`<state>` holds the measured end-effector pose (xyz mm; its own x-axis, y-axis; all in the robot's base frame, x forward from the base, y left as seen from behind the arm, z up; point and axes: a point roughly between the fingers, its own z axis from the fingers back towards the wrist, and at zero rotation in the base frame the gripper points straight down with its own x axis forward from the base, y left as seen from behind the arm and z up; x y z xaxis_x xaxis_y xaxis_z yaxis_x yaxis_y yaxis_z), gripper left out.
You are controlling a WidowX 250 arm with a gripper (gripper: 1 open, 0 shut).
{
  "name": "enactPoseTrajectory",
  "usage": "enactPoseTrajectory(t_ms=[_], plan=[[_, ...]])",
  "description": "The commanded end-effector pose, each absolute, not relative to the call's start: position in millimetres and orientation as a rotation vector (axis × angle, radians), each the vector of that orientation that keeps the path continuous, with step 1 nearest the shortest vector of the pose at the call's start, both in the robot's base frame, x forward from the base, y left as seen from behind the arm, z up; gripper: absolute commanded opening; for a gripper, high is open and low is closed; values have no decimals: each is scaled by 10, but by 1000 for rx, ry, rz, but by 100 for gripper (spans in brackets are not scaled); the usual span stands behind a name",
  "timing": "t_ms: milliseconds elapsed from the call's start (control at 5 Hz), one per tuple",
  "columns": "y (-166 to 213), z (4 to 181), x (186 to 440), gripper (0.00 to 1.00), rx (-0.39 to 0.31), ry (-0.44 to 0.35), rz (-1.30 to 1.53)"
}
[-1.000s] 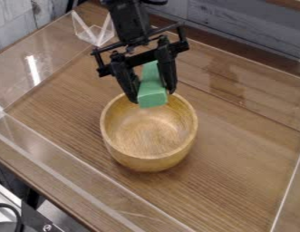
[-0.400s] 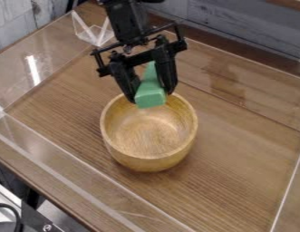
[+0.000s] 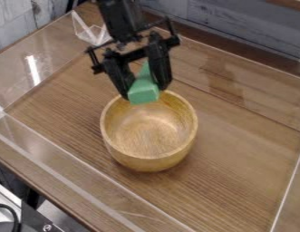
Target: Remove the green block from inside the brown bowl and put it on the table
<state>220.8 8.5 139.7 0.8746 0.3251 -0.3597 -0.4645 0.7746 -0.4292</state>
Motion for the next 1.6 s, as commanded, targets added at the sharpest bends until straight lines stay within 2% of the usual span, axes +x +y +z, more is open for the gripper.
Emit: enactPoseTrajectory(t_ms=[0, 200, 600, 1400], plan=[[302, 1717, 2303, 0, -554, 176, 430], [584, 1814, 2382, 0, -567, 148, 413], [901, 1640, 2624, 0, -575, 121, 377], [1093, 1304, 2957, 0, -584, 96, 287]])
